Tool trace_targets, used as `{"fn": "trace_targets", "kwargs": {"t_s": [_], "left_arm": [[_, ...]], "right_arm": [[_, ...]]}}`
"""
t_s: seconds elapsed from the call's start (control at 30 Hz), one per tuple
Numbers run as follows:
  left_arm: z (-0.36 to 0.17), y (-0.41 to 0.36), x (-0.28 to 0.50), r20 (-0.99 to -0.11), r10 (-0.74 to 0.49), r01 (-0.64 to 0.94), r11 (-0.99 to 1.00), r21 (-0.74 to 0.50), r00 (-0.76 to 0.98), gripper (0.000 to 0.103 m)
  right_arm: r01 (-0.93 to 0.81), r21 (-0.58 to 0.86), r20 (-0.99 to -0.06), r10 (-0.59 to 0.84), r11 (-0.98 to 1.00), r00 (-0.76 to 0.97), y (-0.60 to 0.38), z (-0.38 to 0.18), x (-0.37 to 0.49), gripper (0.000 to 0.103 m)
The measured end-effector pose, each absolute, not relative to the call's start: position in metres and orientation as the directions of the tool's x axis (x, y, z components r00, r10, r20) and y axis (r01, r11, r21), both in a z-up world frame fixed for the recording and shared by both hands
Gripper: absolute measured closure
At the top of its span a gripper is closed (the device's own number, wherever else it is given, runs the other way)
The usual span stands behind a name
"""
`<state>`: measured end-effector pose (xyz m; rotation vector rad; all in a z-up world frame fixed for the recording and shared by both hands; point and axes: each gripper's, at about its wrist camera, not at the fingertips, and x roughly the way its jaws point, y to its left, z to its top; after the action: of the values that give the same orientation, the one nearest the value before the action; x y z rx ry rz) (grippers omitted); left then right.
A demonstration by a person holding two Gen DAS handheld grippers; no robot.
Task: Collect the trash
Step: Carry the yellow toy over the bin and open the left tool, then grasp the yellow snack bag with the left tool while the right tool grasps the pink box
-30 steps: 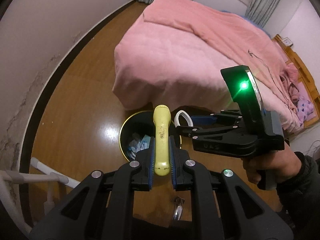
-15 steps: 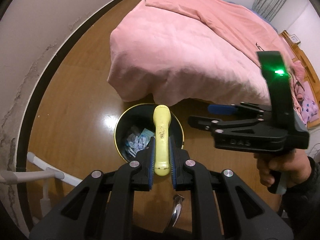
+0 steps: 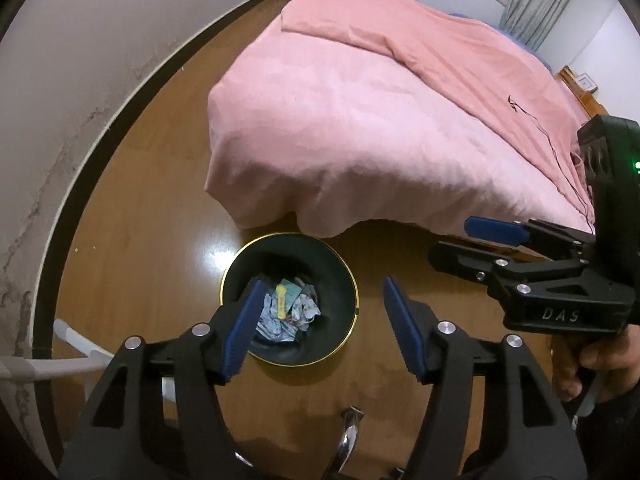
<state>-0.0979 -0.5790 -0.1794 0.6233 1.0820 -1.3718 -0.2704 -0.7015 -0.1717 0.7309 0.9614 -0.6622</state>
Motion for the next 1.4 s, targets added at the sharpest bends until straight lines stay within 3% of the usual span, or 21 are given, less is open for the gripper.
{"fn": "trace_targets", "kwargs": {"t_s": [0.23, 0.47, 0.73, 0.97, 1.17, 1.37, 1.4], "left_arm": [[-0.097, -0.512, -0.082, -0.824, -0.566, 0.96, 0.227, -0.163, -0.007, 0.016], [-0.013, -0.368, -0.019, -0.739, -0.63, 0.891, 0.444, -0.094, 0.237, 0.012], [0.006, -0.148, 0.083, -0.729, -0.422, 0.59, 0.807, -0.031, 0.539, 0.012], [-0.006, -0.024, 0.137, -0.736, -0.311, 0.368, 0.925, -0.09, 0.601, 0.012], [-0.018, -0.016, 0.159, -0.74, -0.299, 0.34, 0.935, -0.1, 0.603, 0.018], [-0.03, -0.021, 0.182, -0.753, -0.314, 0.348, 0.93, -0.121, 0.578, 0.037], [-0.032, -0.022, 0.185, -0.757, -0.314, 0.351, 0.929, -0.12, 0.573, 0.044]], "right_arm": [[0.702, 0.227, -0.86, -0.2, 0.675, 0.47, -0.665, -0.121, -0.237, 0.032], [0.454, 0.266, -0.789, -0.079, 0.851, 0.609, -0.572, -0.056, -0.124, 0.028], [-0.004, 0.231, -0.759, 0.183, 0.973, 0.625, -0.39, -0.028, 0.04, 0.028], [-0.253, 0.156, -0.798, 0.273, 0.955, 0.537, -0.288, -0.032, 0.133, 0.028], [-0.306, 0.131, -0.828, 0.273, 0.943, 0.489, -0.264, -0.046, 0.194, 0.028], [-0.392, 0.064, -0.853, 0.254, 0.918, 0.455, -0.243, -0.064, 0.233, 0.028], [-0.412, 0.047, -0.856, 0.25, 0.91, 0.452, -0.239, -0.066, 0.236, 0.028]]}}
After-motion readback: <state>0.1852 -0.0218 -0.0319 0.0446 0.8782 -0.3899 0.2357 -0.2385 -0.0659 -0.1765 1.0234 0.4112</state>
